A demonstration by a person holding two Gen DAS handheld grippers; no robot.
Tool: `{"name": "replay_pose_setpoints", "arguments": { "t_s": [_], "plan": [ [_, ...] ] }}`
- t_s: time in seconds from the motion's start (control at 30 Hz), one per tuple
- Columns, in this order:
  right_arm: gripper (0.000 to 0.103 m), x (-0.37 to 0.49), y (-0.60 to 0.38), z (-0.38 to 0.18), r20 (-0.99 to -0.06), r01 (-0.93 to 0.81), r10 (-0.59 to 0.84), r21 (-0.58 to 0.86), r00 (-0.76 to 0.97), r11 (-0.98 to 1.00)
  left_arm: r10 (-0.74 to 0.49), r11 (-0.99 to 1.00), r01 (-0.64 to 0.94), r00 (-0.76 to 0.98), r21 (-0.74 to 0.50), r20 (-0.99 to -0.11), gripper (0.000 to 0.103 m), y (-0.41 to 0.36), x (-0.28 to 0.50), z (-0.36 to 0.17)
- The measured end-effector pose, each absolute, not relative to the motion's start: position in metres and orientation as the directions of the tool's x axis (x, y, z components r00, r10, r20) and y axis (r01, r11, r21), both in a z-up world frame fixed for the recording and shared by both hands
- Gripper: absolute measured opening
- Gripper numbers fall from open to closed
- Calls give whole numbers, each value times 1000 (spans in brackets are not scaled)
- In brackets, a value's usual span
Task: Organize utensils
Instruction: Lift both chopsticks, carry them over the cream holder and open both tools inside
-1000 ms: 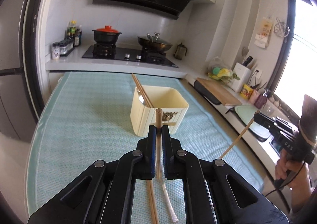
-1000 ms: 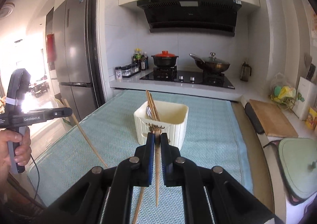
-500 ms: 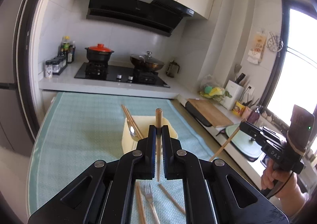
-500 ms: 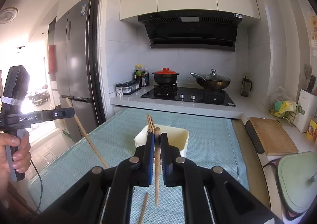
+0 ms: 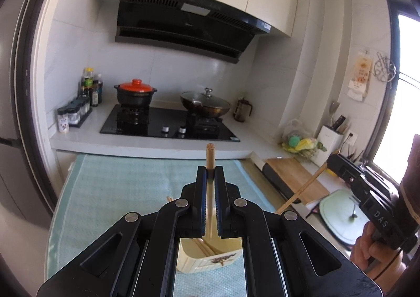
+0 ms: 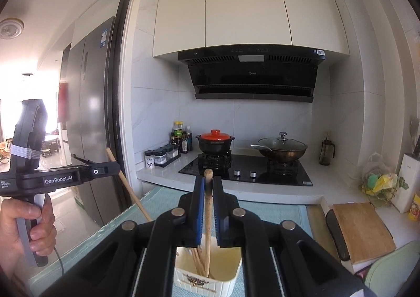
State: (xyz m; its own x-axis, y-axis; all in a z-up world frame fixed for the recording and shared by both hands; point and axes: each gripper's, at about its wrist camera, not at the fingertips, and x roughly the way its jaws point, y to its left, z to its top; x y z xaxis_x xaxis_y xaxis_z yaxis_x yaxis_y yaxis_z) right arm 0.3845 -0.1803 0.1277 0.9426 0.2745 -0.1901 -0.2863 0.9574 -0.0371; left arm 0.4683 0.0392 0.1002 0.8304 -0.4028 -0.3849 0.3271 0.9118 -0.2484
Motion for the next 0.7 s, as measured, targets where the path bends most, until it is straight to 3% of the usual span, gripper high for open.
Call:
{"name": "replay_pose_setpoints", "arguments": {
  "t_s": [0.13, 0.43, 0.57, 0.7],
  "plan": [
    [6, 425, -173, 107, -266, -281, 259, -47, 928, 959, -386, 922, 310, 791, -232, -474, 4, 28, 498, 74],
    [6, 508, -172, 31, -553, -256, 228, 28, 801, 966, -351, 937, 261, 679, -234, -645, 4, 12, 553, 7],
    [6, 530, -178, 6, -601, -232, 228, 72, 766, 970, -338, 941, 244, 659, -234, -672, 4, 7, 563, -10],
    [7, 540, -181, 0, -592, -229, 249, 111, 767, 967, -335, 942, 236, 656, -237, -677, 7, 6, 566, -14]
  ]
}}
